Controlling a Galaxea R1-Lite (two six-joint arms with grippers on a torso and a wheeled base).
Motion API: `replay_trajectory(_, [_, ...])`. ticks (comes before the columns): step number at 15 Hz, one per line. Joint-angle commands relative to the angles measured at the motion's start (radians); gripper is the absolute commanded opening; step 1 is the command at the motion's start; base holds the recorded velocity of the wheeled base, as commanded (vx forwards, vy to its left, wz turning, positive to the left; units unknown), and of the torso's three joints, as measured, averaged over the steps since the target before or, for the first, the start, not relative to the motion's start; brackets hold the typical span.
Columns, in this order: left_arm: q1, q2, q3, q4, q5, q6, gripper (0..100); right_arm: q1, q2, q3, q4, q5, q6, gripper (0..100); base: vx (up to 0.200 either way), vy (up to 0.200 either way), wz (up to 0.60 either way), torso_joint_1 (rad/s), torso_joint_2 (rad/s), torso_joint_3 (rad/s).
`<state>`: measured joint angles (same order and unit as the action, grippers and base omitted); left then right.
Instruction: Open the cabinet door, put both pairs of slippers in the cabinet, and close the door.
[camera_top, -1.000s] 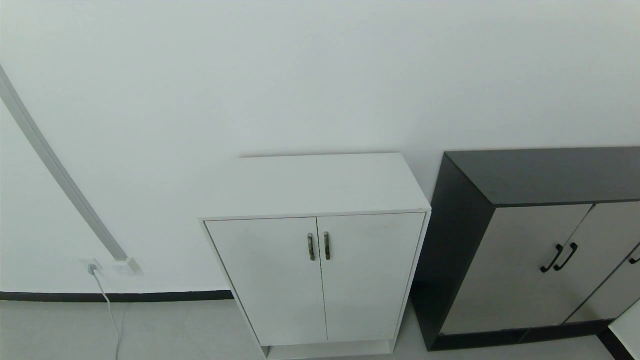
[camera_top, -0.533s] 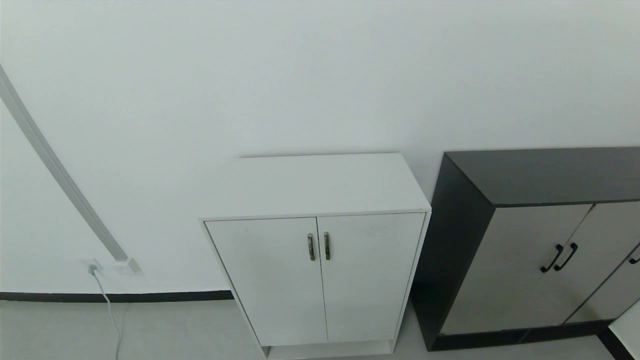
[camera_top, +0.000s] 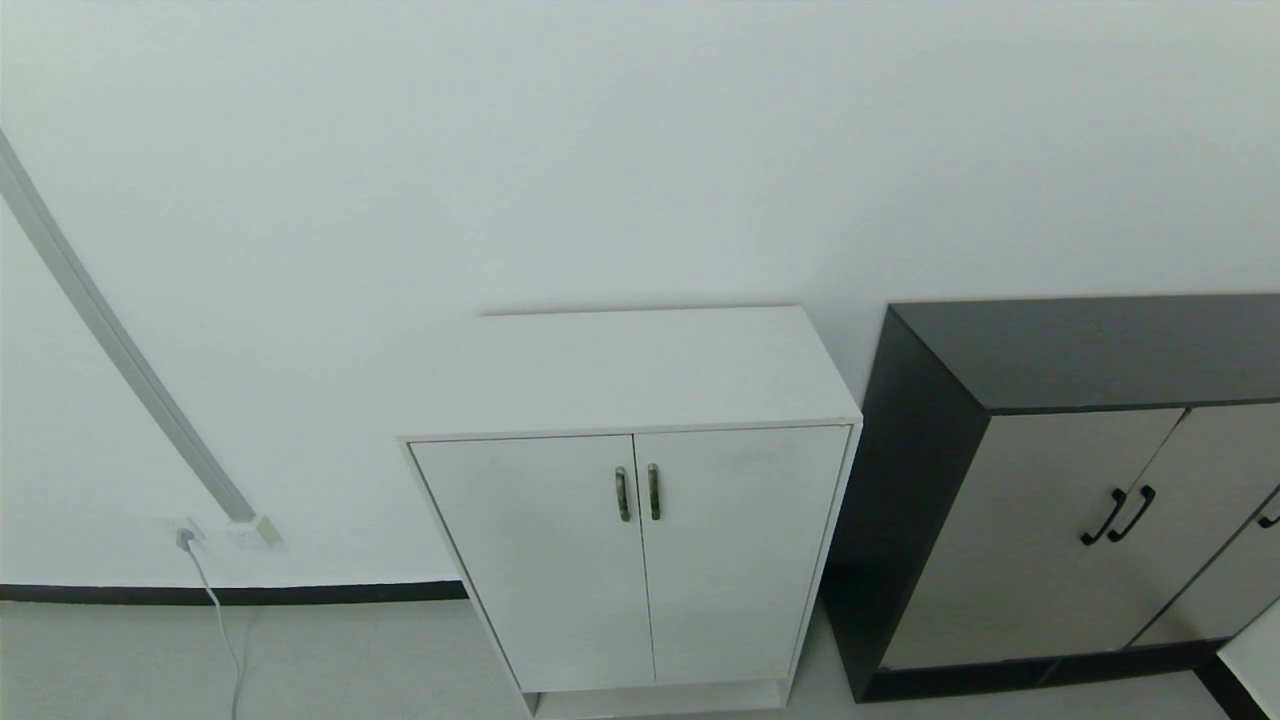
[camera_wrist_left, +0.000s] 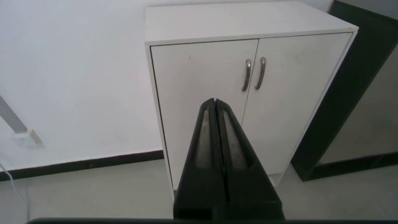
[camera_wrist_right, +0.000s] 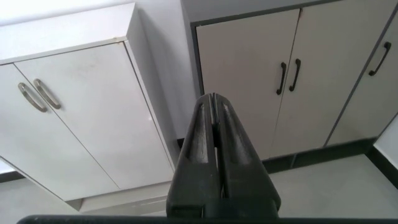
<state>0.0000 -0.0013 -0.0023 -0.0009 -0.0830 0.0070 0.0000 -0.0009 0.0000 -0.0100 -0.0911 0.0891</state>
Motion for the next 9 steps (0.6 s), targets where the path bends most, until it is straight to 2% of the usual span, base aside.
replay_trajectory(1, [0.000, 0.001, -0.001, -0.001, 0.000, 0.001, 0, 0.000, 0.002, 0.000, -0.001, 0.001, 0.000, 0, 0.000, 0.000, 0.00, 0.000, 0.00, 0.000])
replay_trajectory(9, [0.000, 0.001, 0.001, -0.001, 0.000, 0.001, 0, 0.000, 0.002, 0.000, 0.001, 0.005, -0.009, 0, 0.000, 0.000, 0.00, 0.000, 0.00, 0.000])
